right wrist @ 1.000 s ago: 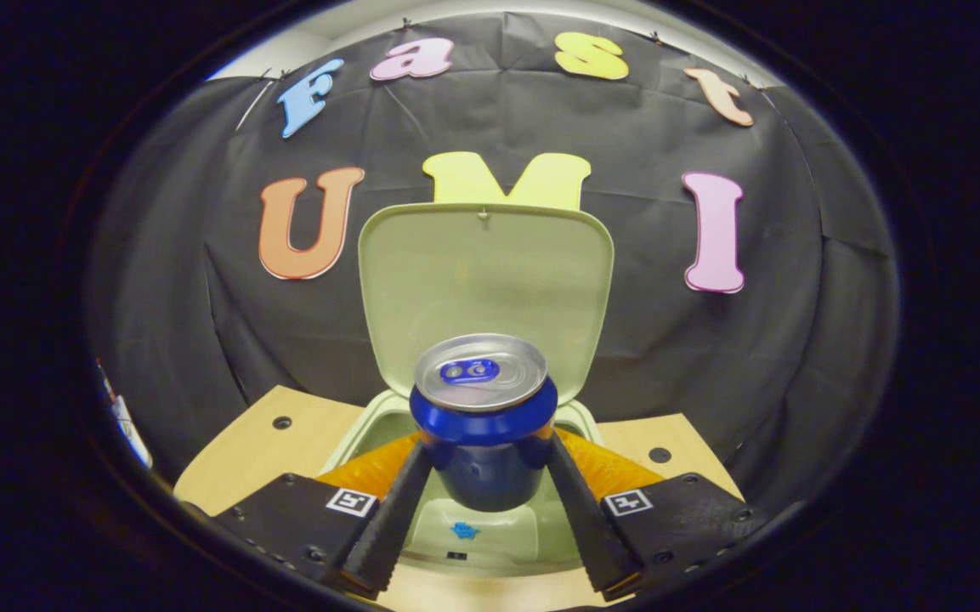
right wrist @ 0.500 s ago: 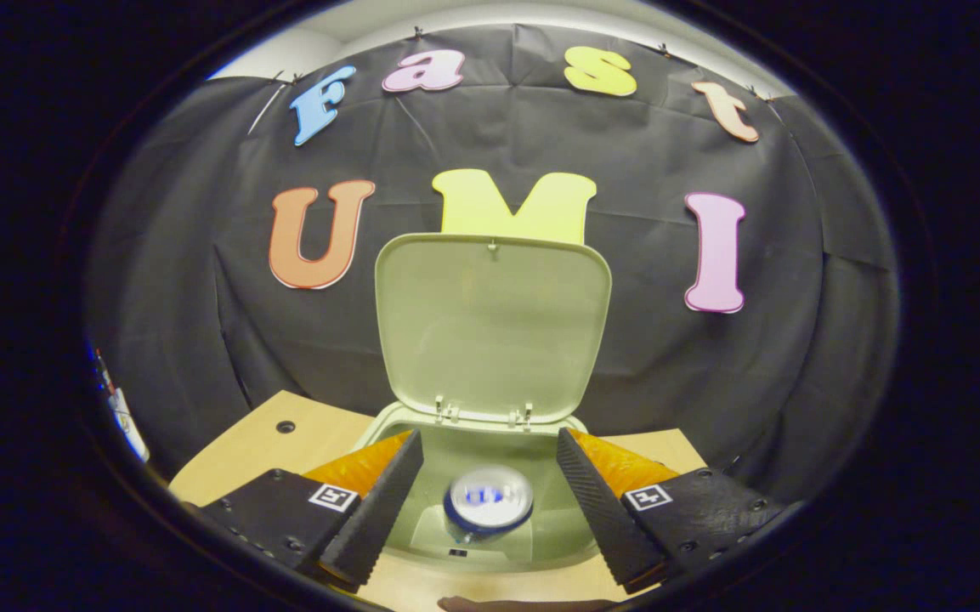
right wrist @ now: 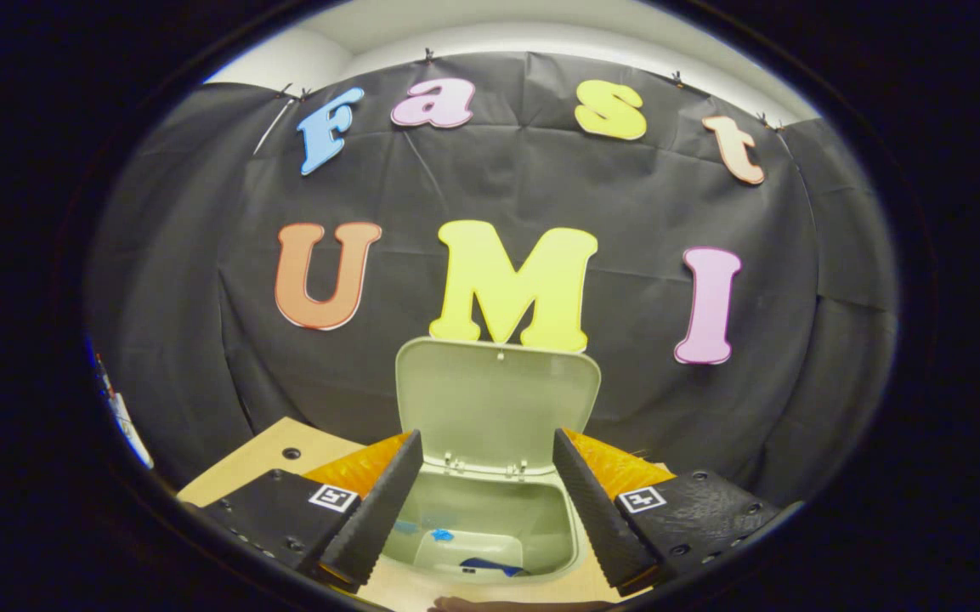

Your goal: Press the lid of the desktop garbage bin to open it, pick up the crumpled paper on the desktop and throw it into the bin, then pick up the pop can on the desktop and drop it into the bin, and finally close the garbage bin lid.

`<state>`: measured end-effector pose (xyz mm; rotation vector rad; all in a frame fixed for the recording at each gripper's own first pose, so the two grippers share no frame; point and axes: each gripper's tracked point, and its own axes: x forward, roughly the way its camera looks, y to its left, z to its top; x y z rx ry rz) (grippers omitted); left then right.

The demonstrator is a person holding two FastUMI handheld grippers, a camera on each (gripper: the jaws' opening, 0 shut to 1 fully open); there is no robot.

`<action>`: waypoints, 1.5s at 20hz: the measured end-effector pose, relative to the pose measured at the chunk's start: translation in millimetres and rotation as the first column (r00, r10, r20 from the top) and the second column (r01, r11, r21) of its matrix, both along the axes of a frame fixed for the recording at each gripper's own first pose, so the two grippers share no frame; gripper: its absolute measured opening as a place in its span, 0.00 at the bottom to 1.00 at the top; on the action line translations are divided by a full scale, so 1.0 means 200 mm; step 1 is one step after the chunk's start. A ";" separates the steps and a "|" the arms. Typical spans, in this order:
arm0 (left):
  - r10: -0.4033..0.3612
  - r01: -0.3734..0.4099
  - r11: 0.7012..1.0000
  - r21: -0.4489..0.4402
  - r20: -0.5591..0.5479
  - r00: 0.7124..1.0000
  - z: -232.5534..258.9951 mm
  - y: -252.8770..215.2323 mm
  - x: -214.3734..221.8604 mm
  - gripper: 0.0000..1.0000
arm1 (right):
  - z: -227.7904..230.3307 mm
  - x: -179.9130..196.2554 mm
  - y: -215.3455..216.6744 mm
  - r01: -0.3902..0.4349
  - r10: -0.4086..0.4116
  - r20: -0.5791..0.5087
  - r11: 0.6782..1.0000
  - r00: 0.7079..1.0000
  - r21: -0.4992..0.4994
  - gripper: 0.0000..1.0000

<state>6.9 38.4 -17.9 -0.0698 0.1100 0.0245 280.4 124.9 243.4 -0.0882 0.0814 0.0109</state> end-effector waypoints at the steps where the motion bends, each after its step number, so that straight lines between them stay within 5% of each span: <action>1: -0.003 0.003 1.000 -0.006 0.001 1.000 0.01 -0.01 -0.01 0.99 | 0.05 0.01 0.01 -0.002 0.002 0.009 1.000 1.000 0.007 0.97; 10: -0.013 0.012 0.999 -0.030 -0.039 0.999 -0.06 0.01 0.02 0.99 | 0.29 0.29 0.00 -0.007 0.004 0.033 0.995 0.999 0.095 0.95; 14: -0.021 0.020 0.999 -0.033 -0.018 1.000 -0.02 0.02 0.01 0.99 | 0.26 0.44 -0.05 0.021 -0.019 -0.012 0.985 1.000 0.173 0.95; 17: -0.026 0.026 0.999 -0.039 -0.006 1.000 -0.01 0.03 0.01 0.99 | 0.19 0.51 -0.02 0.027 -0.020 -0.049 0.990 0.999 0.141 0.95; 30: 0.018 -0.018 1.000 0.003 0.033 0.999 0.03 0.08 -0.01 0.98 | 0.08 0.28 -0.02 -0.026 0.033 -0.058 0.993 0.998 0.116 0.96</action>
